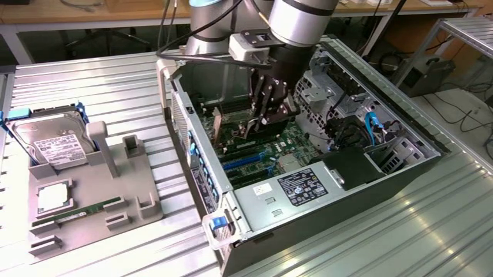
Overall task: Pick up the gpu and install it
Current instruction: 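Insert the gpu into the slot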
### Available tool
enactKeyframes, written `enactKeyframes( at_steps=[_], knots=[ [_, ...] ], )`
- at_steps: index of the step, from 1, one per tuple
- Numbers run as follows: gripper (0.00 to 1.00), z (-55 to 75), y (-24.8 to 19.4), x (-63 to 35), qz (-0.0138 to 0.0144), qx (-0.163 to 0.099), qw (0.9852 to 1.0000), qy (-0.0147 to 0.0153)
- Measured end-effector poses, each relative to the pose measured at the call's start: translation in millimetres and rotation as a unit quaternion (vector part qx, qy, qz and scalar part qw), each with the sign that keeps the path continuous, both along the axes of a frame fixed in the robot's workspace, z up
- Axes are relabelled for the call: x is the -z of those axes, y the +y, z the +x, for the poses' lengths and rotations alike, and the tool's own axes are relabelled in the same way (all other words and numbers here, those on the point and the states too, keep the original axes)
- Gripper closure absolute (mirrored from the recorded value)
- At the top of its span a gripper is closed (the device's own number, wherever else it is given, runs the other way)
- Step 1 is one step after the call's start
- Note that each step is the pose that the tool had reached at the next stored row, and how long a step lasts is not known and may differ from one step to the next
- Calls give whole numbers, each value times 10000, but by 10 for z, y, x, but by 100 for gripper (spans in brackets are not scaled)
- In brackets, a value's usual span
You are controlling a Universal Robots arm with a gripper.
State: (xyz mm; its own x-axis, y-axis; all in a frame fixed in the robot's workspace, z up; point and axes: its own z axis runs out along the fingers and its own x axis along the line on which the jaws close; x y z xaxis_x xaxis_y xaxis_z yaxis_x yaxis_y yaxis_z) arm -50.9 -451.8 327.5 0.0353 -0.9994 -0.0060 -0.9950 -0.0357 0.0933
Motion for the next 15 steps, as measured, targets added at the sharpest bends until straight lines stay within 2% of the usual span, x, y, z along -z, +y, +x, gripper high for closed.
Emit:
enactKeyframes(
  at_steps=[11, 15],
  knots=[
    [74, -29, -5, 227, 1, -1, 10000, 0],
    [74, -29, -5, 235, 0, -1, 10000, 0]
  ],
)
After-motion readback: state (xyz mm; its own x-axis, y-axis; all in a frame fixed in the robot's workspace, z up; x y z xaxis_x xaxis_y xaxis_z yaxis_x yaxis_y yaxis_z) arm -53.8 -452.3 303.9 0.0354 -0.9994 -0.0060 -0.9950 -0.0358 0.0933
